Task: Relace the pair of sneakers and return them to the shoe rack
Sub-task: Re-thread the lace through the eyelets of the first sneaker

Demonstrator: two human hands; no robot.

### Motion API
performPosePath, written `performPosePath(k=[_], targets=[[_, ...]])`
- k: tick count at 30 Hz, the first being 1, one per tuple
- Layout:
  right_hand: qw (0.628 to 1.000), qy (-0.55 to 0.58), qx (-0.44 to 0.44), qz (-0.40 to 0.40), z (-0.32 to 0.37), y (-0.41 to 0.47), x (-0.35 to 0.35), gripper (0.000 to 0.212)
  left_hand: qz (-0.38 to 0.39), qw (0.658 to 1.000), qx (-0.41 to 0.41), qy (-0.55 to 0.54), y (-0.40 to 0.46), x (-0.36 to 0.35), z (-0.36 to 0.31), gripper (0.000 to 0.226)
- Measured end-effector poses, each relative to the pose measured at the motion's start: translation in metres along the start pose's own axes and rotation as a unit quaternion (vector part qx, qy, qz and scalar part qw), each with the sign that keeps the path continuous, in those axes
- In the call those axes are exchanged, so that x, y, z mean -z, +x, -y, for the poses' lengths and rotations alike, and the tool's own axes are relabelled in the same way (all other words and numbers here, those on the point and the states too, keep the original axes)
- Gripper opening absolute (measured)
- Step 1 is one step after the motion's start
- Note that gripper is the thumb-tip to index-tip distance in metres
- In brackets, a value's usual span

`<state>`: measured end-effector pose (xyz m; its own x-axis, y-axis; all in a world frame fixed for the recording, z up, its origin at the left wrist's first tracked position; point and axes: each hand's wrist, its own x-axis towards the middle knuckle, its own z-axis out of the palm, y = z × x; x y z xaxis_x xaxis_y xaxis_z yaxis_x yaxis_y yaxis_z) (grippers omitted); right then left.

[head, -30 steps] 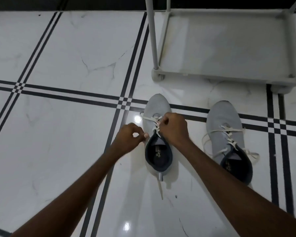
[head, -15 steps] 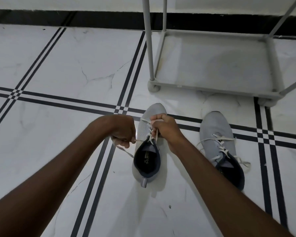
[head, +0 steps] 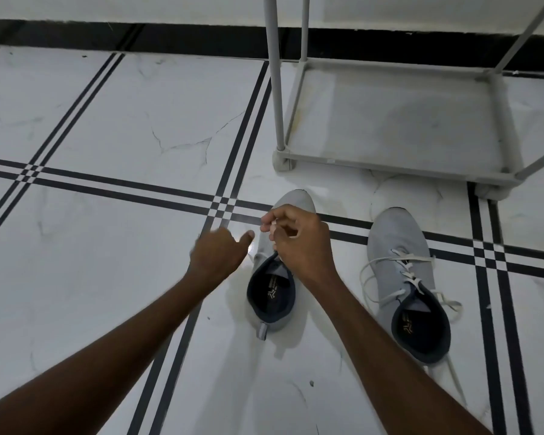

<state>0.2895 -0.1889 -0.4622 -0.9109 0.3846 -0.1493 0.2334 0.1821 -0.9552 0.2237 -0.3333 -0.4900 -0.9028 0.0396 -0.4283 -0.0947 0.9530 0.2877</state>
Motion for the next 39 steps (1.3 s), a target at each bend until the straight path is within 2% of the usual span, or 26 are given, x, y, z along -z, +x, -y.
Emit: performPosePath(k=[1, 2, 3, 6, 9, 11, 14, 16, 17, 18, 20, 22, 23, 26, 28, 32, 35, 39], targets=[[1.0, -0.003, 0.005, -0.005, 0.0, -0.002, -0.001, 0.023, 0.118, 0.983, 0.065, -0.124, 0.0, -0.007, -0.001, 0.071], [1.0, -0.01, 0.007, -0.008, 0.0, -0.003, -0.002, 0.024, 0.183, 0.954, 0.105, -0.215, -0.001, -0.011, -0.002, 0.07], [1.0, -0.024, 0.009, -0.008, 0.0, -0.004, -0.002, 0.027, 0.2, 0.938, 0.11, -0.262, 0.001, -0.013, -0.004, 0.064], [0.999, -0.05, 0.016, 0.013, 0.002, -0.006, -0.002, 0.045, 0.156, 0.938, 0.067, -0.302, 0.003, -0.023, -0.014, 0.037], [0.999, 0.034, -0.004, 0.014, 0.006, -0.006, -0.001, 0.049, 0.157, 0.925, 0.051, -0.341, 0.004, -0.024, -0.02, 0.01], [0.996, 0.076, -0.021, -0.039, 0.009, -0.002, 0.003, 0.041, 0.161, 0.904, 0.066, -0.389, 0.004, -0.02, -0.015, 0.007], [0.976, 0.064, -0.054, -0.2, 0.004, 0.005, 0.017, 0.034, 0.18, 0.849, 0.062, -0.494, 0.011, -0.01, -0.002, 0.014], [0.953, 0.045, -0.117, -0.274, -0.009, 0.012, 0.027, 0.031, 0.209, 0.817, 0.037, -0.536, 0.015, -0.001, 0.003, 0.015], [0.944, 0.039, -0.166, -0.283, -0.018, 0.015, 0.032, 0.033, 0.22, 0.803, 0.029, -0.553, 0.017, 0.002, 0.003, 0.018], [0.931, 0.056, -0.23, -0.277, -0.026, 0.018, 0.035, 0.034, 0.227, 0.791, 0.021, -0.568, 0.019, 0.004, 0.002, 0.022], [0.887, 0.191, -0.35, -0.233, -0.037, 0.018, 0.034, 0.028, 0.24, 0.767, 0.01, -0.594, 0.018, 0.006, -0.004, 0.027], [0.846, 0.303, -0.41, -0.154, -0.04, 0.009, 0.027, 0.016, 0.254, 0.745, 0.011, -0.617, 0.015, 0.005, -0.01, 0.026], [0.844, 0.321, -0.414, -0.113, -0.041, 0.006, 0.026, 0.01, 0.258, 0.742, 0.013, -0.619, 0.012, 0.003, -0.013, 0.026], [0.841, 0.373, -0.39, -0.038, -0.043, 0.006, 0.026, 0.021, 0.255, 0.767, 0.025, -0.589, 0.006, -0.005, -0.02, 0.027], [0.841, 0.384, -0.378, -0.046, -0.046, 0.011, 0.031, 0.024, 0.239, 0.794, 0.033, -0.558, 0.003, -0.008, -0.02, 0.029], [0.864, 0.323, -0.373, -0.1, -0.065, 0.017, 0.033, 0.034, 0.216, 0.847, 0.06, -0.482, 0.0, -0.015, -0.008, 0.032], [0.875, 0.301, -0.364, -0.111, -0.071, 0.017, 0.025, 0.039, 0.206, 0.857, 0.087, -0.464, -0.001, -0.017, 0.003, 0.031], [0.928, 0.212, -0.298, -0.07, -0.065, 0.016, 0.028, 0.024, 0.202, 0.867, 0.05, -0.453, 0.005, -0.005, 0.015, 0.032]])
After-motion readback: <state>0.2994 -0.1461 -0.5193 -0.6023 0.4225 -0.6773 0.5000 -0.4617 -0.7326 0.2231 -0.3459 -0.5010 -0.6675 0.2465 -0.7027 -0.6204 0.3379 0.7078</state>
